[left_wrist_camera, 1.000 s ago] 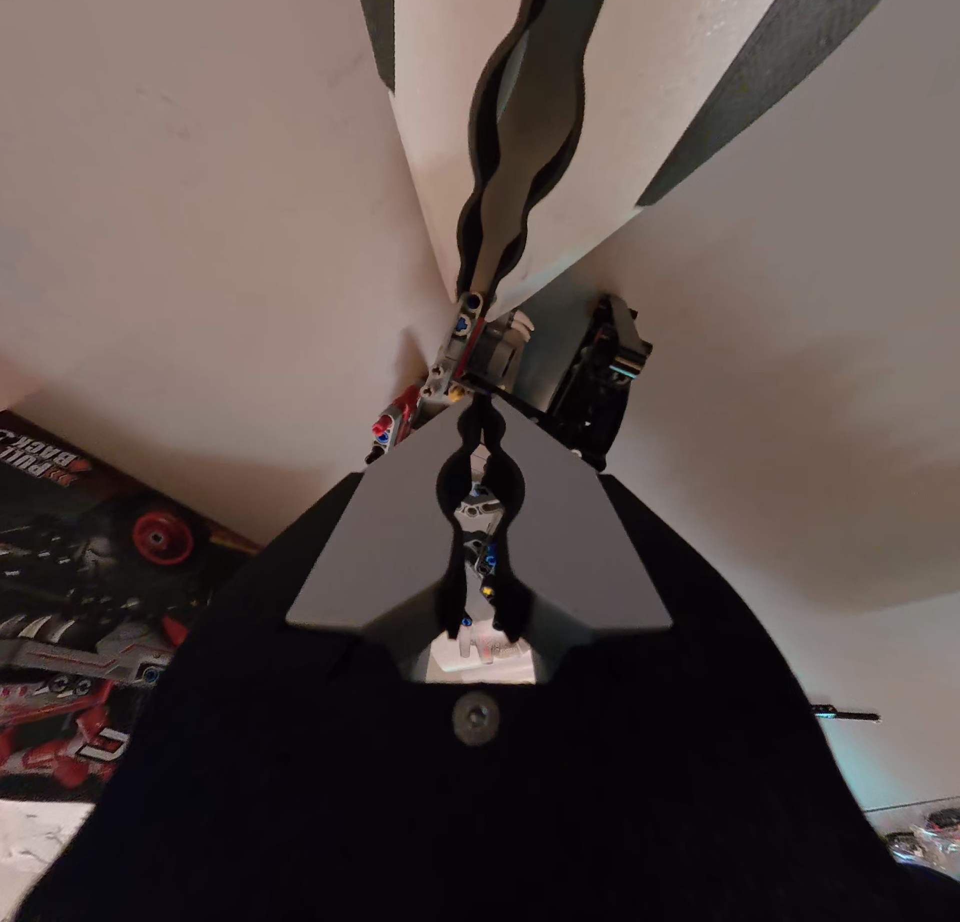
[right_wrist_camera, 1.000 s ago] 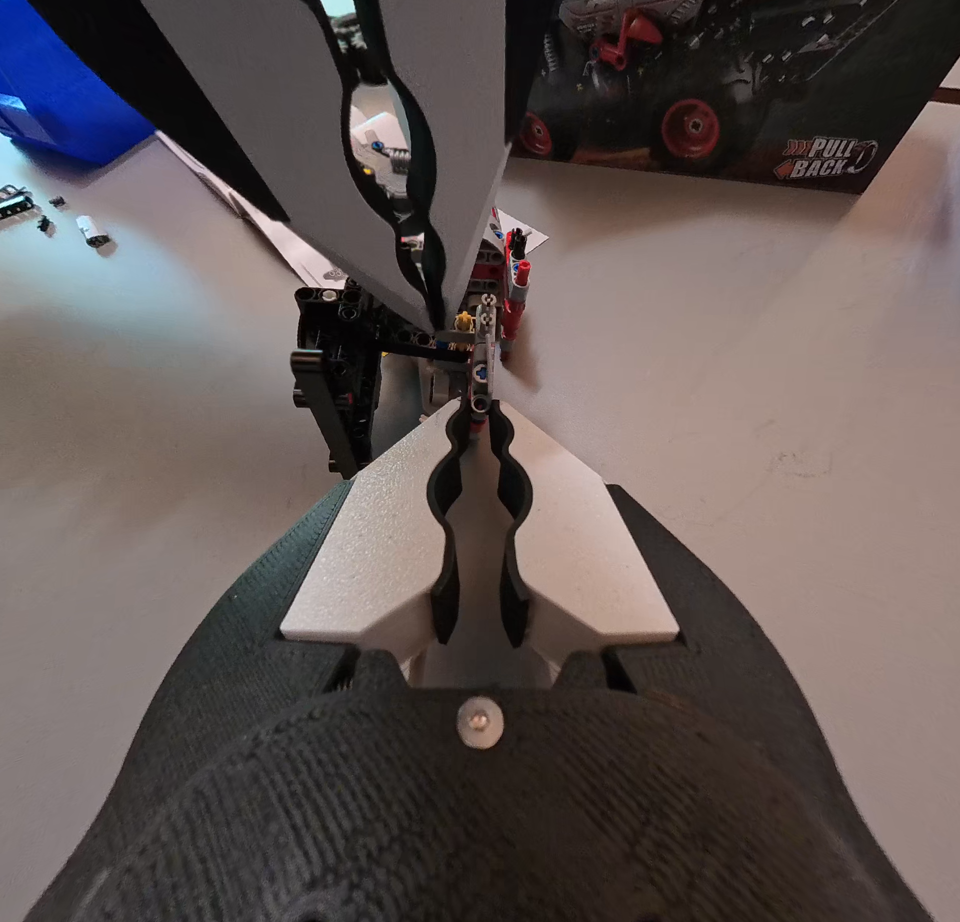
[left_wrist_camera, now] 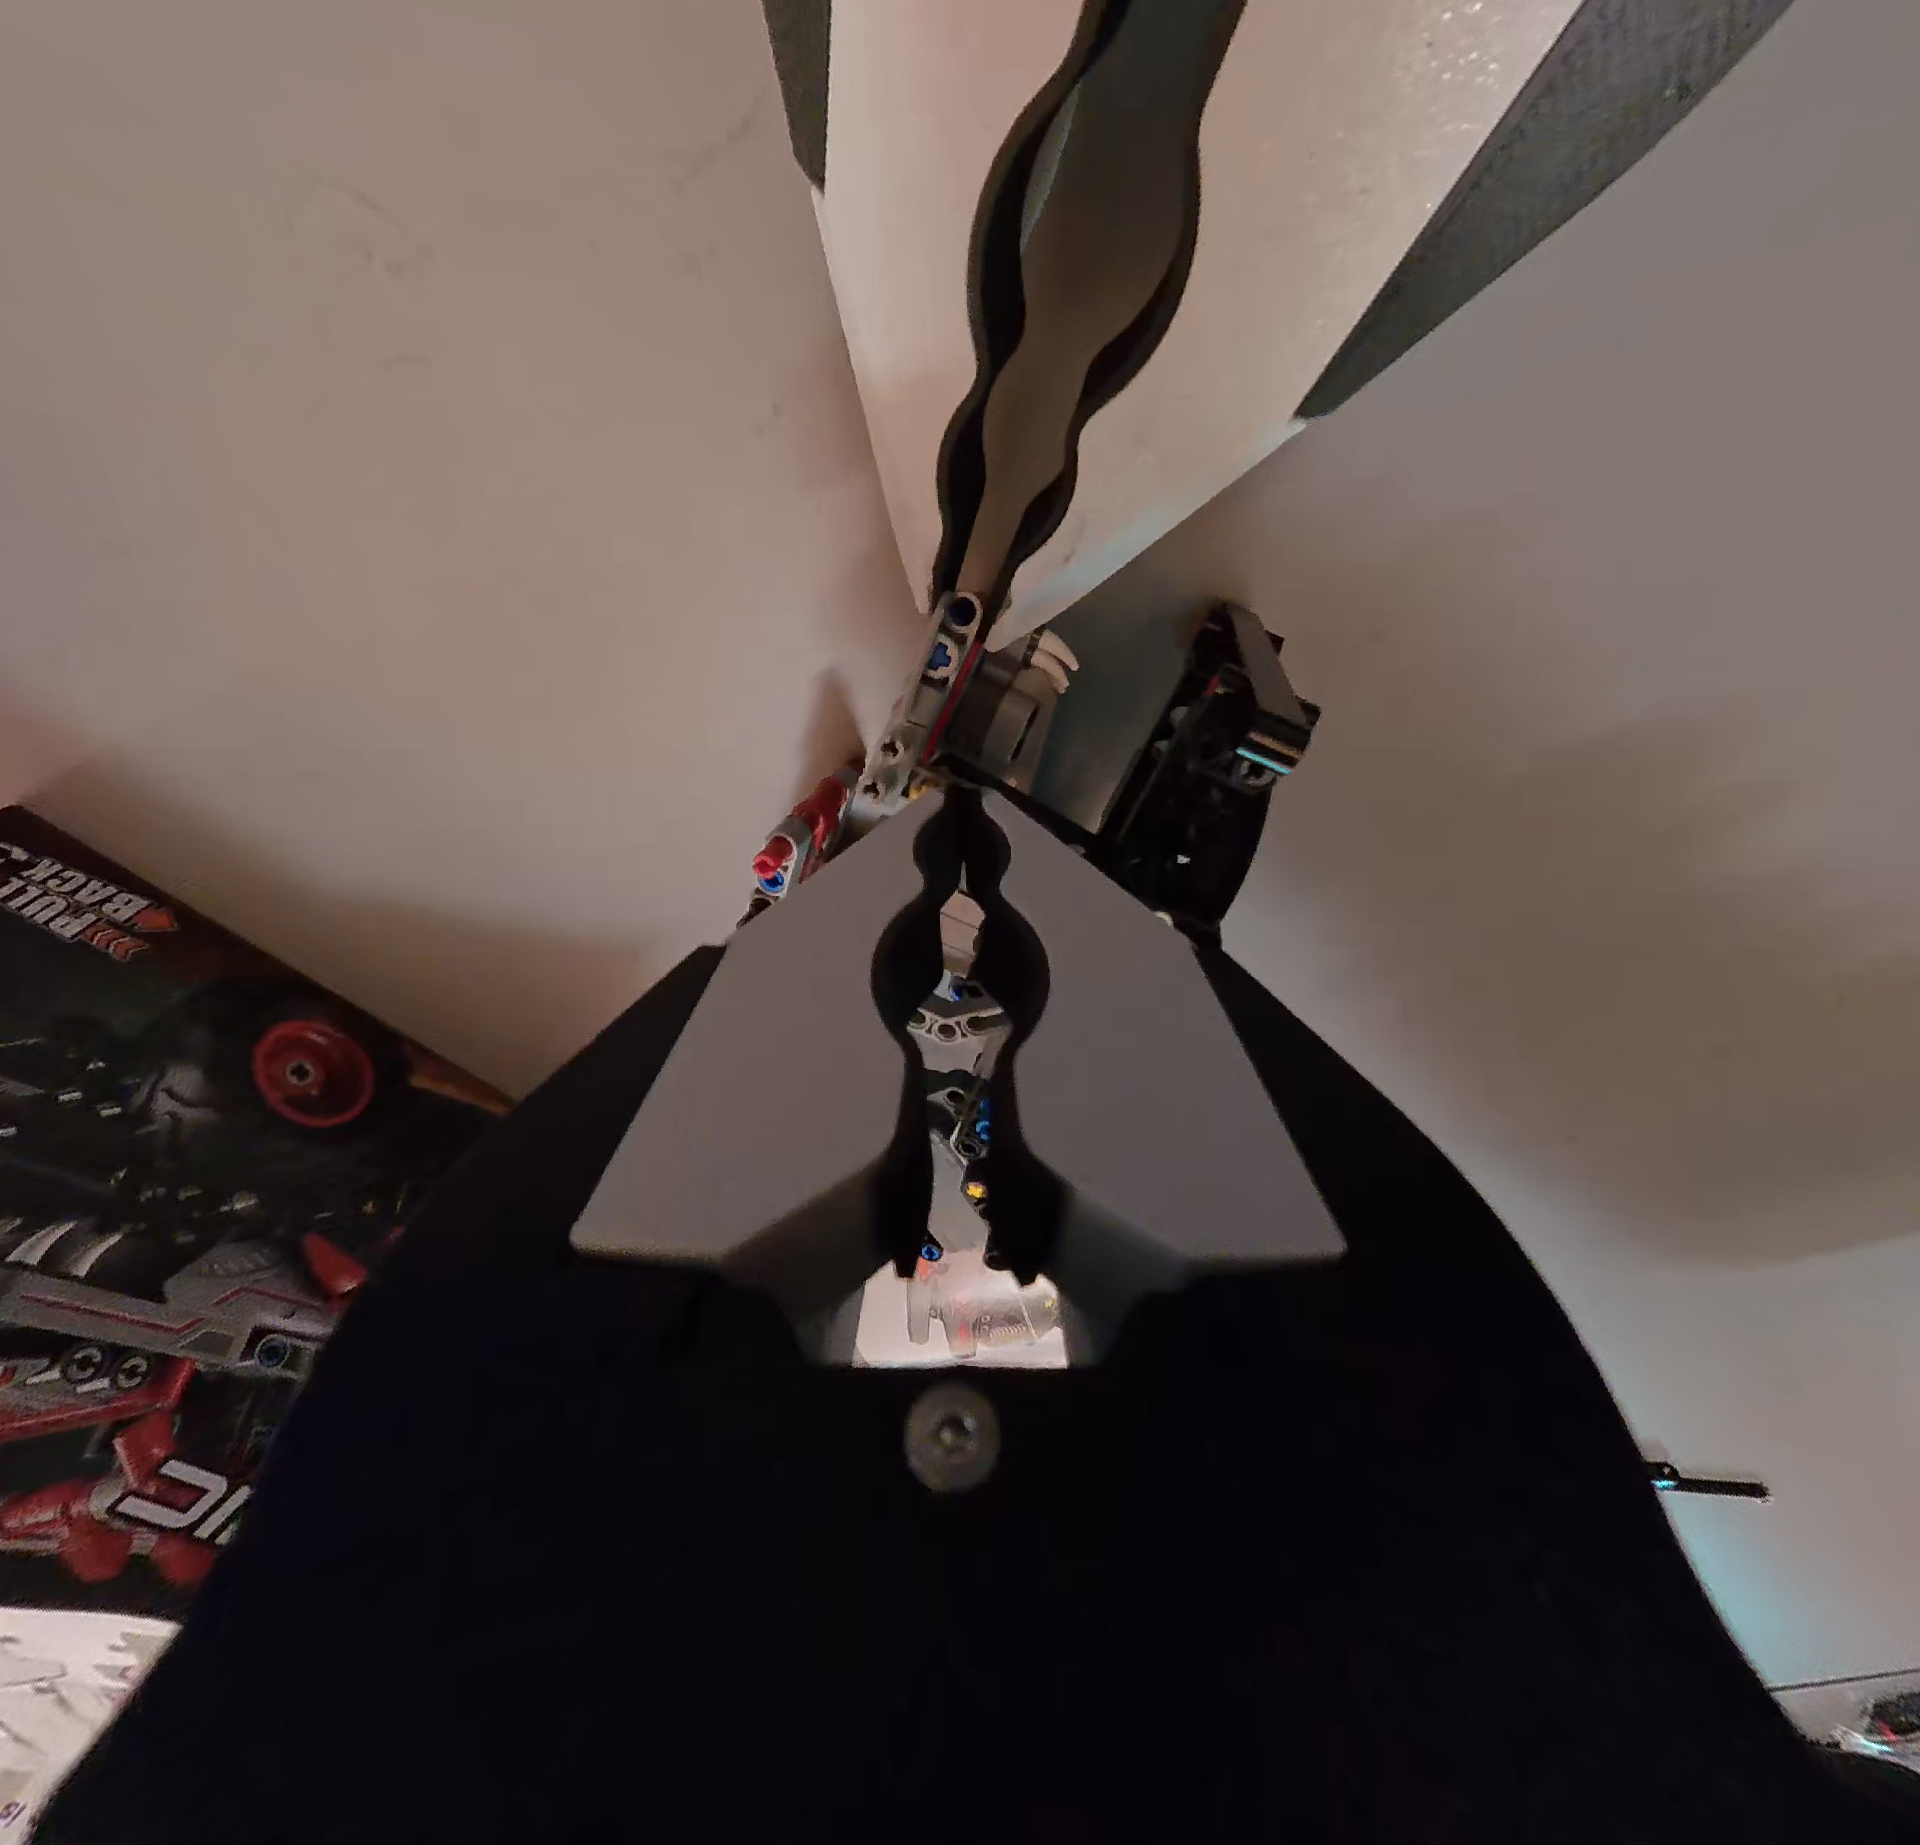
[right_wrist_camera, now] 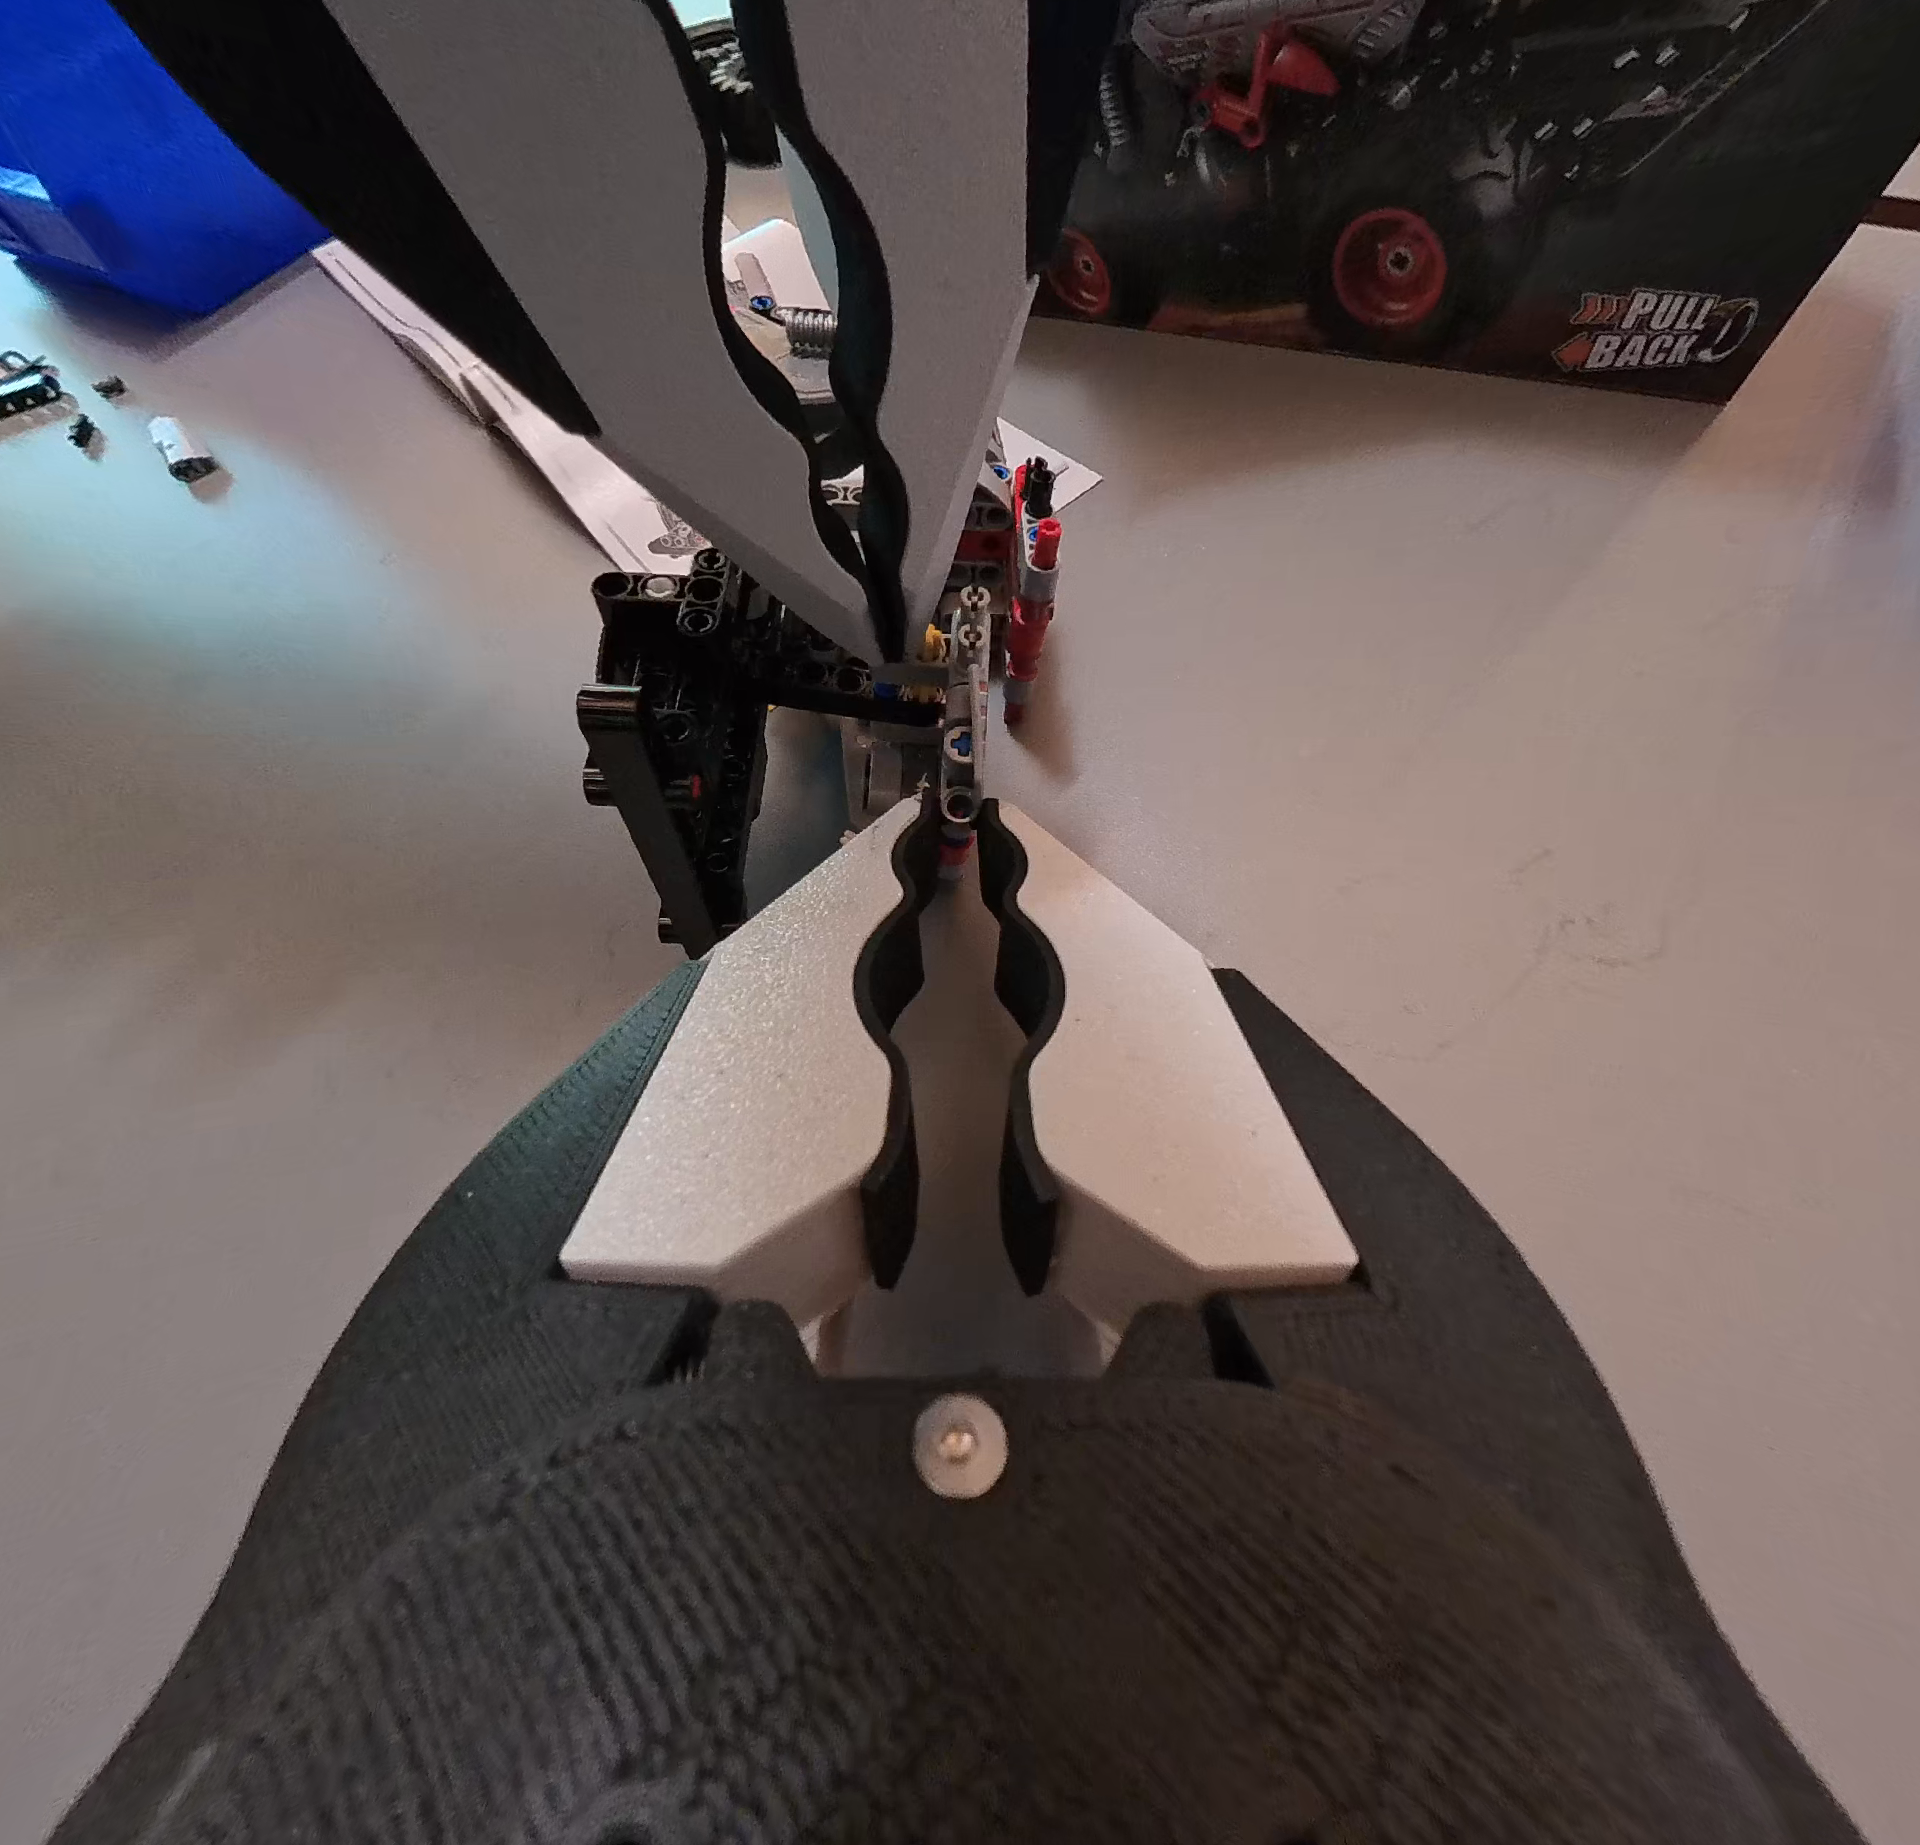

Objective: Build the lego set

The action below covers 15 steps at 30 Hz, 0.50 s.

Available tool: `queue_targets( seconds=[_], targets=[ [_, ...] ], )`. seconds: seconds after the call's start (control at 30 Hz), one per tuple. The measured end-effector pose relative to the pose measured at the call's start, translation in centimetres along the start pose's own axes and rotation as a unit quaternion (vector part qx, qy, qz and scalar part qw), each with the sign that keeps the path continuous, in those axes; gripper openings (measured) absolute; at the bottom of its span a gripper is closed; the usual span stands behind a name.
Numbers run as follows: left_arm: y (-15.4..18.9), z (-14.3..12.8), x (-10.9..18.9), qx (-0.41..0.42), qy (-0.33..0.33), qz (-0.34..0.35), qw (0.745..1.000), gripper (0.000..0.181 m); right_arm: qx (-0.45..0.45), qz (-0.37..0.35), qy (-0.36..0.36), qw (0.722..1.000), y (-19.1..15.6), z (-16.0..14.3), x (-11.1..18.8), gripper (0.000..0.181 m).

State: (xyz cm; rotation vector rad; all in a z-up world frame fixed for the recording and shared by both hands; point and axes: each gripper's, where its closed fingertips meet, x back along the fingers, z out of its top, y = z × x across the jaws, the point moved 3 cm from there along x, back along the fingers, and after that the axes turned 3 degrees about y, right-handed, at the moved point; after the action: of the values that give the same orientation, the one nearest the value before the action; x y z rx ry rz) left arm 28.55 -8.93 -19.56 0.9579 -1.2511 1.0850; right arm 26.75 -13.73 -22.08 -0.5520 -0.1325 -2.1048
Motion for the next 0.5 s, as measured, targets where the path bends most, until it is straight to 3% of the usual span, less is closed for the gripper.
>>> queue_targets(
  seconds=[0.4,0.5],
  targets=[
    [0.15,0.12,0.04,0.018,-0.018,0.021,0.999,0.0,0.0,0.0,0.0,1.0,-0.01,-0.01,0.01,0.007],
    [0.09,0.17,0.46,0.062,0.008,0.041,0.997,0.0,-0.009,0.002,0.0,1.0,0.13,-0.02,0.06,0.006]
  ],
)
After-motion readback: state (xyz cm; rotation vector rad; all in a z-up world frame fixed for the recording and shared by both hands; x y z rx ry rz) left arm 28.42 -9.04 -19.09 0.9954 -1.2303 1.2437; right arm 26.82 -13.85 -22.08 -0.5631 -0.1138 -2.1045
